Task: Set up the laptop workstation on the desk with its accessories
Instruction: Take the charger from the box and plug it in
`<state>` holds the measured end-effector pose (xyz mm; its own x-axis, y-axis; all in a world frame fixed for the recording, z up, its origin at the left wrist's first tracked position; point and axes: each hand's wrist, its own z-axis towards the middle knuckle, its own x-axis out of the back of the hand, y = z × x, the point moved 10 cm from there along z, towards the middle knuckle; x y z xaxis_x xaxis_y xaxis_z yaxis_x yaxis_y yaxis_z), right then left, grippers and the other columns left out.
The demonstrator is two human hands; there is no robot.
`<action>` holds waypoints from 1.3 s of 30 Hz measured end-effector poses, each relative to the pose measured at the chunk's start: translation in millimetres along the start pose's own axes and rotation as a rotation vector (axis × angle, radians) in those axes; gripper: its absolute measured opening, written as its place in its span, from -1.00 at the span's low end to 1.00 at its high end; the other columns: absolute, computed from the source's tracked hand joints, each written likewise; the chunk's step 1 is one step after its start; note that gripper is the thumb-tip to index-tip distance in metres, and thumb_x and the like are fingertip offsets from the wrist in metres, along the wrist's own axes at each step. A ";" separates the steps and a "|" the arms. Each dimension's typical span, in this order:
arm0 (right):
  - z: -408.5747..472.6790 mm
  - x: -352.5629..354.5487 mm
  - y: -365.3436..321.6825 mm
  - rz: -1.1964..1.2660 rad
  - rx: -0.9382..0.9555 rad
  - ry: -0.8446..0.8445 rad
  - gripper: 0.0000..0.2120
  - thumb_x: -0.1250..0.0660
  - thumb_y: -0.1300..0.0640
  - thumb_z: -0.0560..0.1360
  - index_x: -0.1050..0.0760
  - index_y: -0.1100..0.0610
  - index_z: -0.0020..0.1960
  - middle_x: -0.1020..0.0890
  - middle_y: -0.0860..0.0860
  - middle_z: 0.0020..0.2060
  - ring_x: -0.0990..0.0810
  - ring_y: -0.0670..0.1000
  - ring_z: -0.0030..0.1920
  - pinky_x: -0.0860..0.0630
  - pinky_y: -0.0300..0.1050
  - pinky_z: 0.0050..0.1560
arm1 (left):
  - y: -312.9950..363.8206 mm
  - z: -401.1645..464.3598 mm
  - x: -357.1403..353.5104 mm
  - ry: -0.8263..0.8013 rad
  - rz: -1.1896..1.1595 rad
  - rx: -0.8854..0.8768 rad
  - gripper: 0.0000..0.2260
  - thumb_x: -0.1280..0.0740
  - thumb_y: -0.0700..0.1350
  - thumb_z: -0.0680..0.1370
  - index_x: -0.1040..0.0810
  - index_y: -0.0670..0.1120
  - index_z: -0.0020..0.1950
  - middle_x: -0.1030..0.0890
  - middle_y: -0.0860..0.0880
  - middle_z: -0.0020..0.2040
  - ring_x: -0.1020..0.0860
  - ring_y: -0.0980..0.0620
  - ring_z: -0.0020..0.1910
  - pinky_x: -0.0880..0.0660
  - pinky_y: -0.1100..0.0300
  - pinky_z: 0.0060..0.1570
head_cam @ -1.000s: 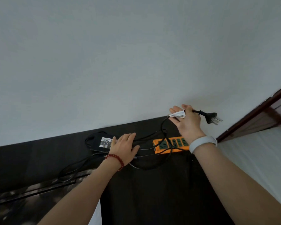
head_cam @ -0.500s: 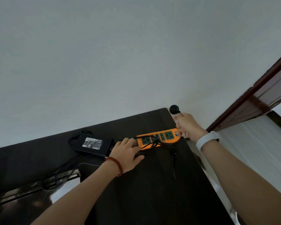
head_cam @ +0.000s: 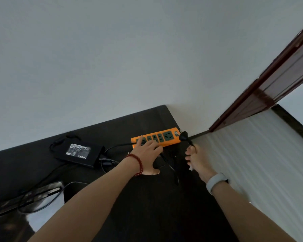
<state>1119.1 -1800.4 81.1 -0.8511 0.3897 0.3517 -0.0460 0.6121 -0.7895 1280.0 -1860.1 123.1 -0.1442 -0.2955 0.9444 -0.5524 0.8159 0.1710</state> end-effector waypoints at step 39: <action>-11.6 -101.6 -125.7 -1.057 0.578 -0.226 -0.71 -0.15 0.22 0.55 -0.34 0.07 0.26 -0.49 0.07 0.14 -0.56 0.12 -0.04 -0.52 0.07 -0.02 | -68.5 -68.7 -56.3 -0.057 -0.067 0.208 -0.11 -0.01 0.48 0.37 0.29 0.04 0.48 0.25 0.08 0.52 0.29 -0.03 0.48 0.29 -0.22 0.37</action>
<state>1217.5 -1908.9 150.5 -0.3233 -0.2766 0.9050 -0.9454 0.1367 -0.2960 1382.4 -1865.3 77.5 -0.1443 -0.3779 0.9145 -0.7189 0.6751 0.1656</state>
